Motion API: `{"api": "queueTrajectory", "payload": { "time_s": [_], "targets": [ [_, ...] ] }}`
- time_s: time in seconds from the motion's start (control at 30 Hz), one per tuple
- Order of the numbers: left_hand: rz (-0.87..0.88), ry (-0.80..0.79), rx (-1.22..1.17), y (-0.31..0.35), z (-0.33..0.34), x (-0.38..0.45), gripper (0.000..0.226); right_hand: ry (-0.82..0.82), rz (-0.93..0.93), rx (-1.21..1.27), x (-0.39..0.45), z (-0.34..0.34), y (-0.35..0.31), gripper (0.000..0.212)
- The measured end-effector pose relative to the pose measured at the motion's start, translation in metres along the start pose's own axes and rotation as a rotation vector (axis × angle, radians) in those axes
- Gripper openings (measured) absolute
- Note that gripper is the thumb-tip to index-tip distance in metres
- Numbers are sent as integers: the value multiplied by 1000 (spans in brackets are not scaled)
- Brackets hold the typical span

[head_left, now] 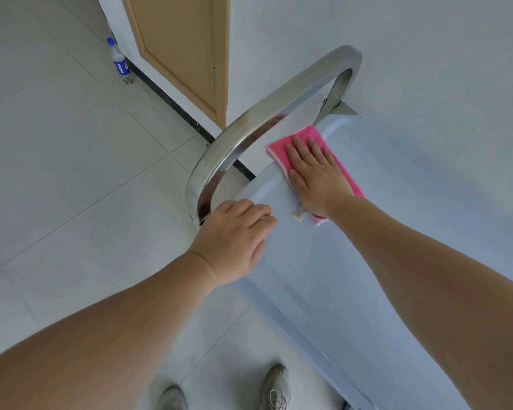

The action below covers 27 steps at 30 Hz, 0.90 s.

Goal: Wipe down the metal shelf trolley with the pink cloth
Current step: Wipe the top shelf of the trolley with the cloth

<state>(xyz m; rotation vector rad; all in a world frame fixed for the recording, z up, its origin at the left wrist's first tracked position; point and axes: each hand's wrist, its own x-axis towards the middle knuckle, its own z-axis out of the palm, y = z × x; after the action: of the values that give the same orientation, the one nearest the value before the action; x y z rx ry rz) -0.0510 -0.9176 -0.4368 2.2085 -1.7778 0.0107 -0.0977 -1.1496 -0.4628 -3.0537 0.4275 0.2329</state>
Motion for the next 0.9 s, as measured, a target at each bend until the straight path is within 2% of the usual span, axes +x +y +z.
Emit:
{"api": "queueTrajectory", "payload": {
  "time_s": [0.3,0.47,0.6,0.9],
  "targets": [
    [-86,45,-163,15,-3,-85,25,-11,23,-22,-10,6,-21,63],
    [-143,-1,-213,21,2,-115,27,5,-76,-34,-33,8,-57,58],
    [-177,-30,-220,21,0,-136,29,0,-129,-44,-51,11,-91,57],
    [-192,-64,-202,6,-16,-178,30,-47,-91,9,-84,15,-146,59]
  ]
}}
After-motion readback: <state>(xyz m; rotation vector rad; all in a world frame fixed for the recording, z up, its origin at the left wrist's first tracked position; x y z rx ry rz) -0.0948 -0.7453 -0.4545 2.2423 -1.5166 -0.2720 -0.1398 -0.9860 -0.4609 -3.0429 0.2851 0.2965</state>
